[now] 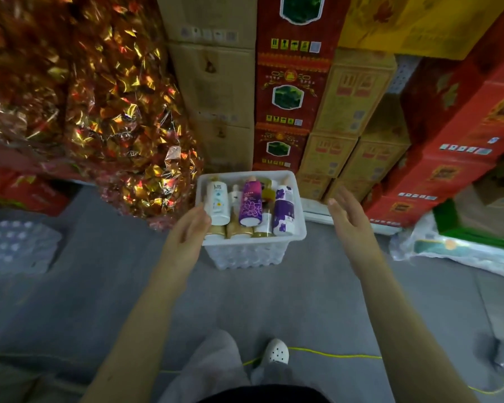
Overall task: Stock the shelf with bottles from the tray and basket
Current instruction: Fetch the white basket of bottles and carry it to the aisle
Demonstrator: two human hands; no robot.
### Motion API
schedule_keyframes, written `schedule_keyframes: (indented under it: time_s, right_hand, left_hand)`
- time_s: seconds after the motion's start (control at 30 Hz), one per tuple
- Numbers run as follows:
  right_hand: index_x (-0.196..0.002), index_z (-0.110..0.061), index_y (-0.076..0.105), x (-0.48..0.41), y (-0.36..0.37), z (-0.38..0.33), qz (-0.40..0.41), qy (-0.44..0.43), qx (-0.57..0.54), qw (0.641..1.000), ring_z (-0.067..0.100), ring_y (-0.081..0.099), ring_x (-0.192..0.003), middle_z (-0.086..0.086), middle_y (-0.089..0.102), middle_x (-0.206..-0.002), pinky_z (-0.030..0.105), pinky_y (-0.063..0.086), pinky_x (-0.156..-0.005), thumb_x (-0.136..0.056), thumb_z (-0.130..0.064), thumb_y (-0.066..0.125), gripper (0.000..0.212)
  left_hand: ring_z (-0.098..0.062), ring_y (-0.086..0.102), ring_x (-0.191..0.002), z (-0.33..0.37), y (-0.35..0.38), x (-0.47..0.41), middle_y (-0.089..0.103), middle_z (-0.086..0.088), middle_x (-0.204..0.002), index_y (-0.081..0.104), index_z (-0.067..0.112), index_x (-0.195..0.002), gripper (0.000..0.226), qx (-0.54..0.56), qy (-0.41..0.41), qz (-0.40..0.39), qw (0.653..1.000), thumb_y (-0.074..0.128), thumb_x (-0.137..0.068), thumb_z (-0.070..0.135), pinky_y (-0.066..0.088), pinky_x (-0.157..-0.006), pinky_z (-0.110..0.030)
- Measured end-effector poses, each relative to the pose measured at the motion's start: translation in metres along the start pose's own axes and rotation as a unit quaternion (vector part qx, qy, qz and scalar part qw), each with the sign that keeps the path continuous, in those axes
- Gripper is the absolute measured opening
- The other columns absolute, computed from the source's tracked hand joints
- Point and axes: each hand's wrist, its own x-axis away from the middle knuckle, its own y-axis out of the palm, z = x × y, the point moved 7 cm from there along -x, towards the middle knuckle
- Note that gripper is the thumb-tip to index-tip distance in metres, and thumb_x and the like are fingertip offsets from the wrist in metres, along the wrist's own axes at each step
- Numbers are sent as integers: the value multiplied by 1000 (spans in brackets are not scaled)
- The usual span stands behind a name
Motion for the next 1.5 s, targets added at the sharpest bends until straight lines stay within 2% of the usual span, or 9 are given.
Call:
schedule_keyframes:
  time_s: [0.17, 0.33, 0.5, 0.63, 0.83, 0.97, 1.07, 1.2, 1.5]
  right_hand:
    - [-148, -23, 37, -45, 23, 30, 9, 72, 5, 997, 3, 44, -119, -6, 44, -146, 23, 40, -88, -99, -38, 50, 53]
    - [-148, -25, 37, -88, 52, 38, 16, 121, 26, 992, 2, 42, -117, -16, 43, -129, 24, 37, -91, -100, -39, 47, 52]
    - [-145, -25, 40, -137, 85, 50, 38, 165, 37, 985, 3, 43, -110, -14, 45, -125, 15, 34, -82, -101, -38, 45, 46]
    - [-144, -20, 44, -164, 104, 76, 69, 194, 58, 977, 6, 43, -112, -4, 50, -133, 23, 31, -94, -101, -39, 44, 46]
    - [-130, -19, 55, -197, 119, 139, 60, 251, 90, 962, 16, 58, -104, 2, 62, -120, 32, 44, -92, -102, -41, 39, 38]
    - [-128, -19, 53, -226, 121, 194, 67, 285, 102, 951, 18, 58, -102, 4, 61, -118, 42, 48, -99, -92, -58, 42, 55]
    - [-132, -22, 47, -249, 122, 226, 71, 300, 134, 942, 21, 52, -110, 3, 54, -122, 49, 39, -107, -80, -70, 38, 72]
    - [-153, -20, 24, -279, 128, 251, 60, 311, 153, 936, 27, 37, -138, 9, 33, -155, 30, 28, -104, -102, -47, 34, 58]
    - [-149, -18, 33, -316, 124, 278, 36, 310, 150, 938, 21, 48, -120, 8, 43, -145, 29, 37, -90, -102, -49, 32, 56]
  left_hand:
    - [-2, 53, -108, -22, 1, -63, 54, 15, -119, 51, 30, -134, 38, -8, -66, 9, 998, 51, -96, 37, 40, -87, -21]
    - [-10, 53, -111, -41, 0, -135, 55, 7, -127, 51, 23, -137, 45, -21, -119, -6, 993, 50, -96, 43, 40, -86, -24]
    - [-10, 46, -113, -55, -3, -197, 50, 0, -138, 45, 20, -143, 48, -41, -169, -2, 985, 46, -99, 42, 34, -90, -27]
    - [-20, 47, -124, -73, -2, -237, 47, -5, -144, 46, 15, -140, 45, -62, -198, -12, 978, 42, -102, 37, 34, -89, -28]
    - [-27, 34, -139, -138, -3, -283, 33, -8, -153, 32, 17, -148, 55, -105, -247, -3, 963, 41, -101, 44, 28, -113, -46]
    - [-21, 39, -132, -186, 5, -305, 39, -2, -144, 25, 20, -151, 58, -81, -267, 39, 959, 46, -100, 40, 33, -106, -35]
    - [-26, 36, -138, -215, 9, -319, 31, -6, -155, 20, 22, -153, 67, -98, -288, 65, 950, 47, -97, 48, 33, -104, -35]
    - [-24, 40, -136, -244, 16, -336, 34, -4, -154, 20, 23, -154, 66, -34, -313, 103, 944, 47, -98, 45, 34, -91, -27]
    - [-26, 34, -139, -277, 13, -359, 30, -1, -156, 22, 29, -153, 69, -21, -379, 145, 914, 38, -95, 62, 26, -110, -41]
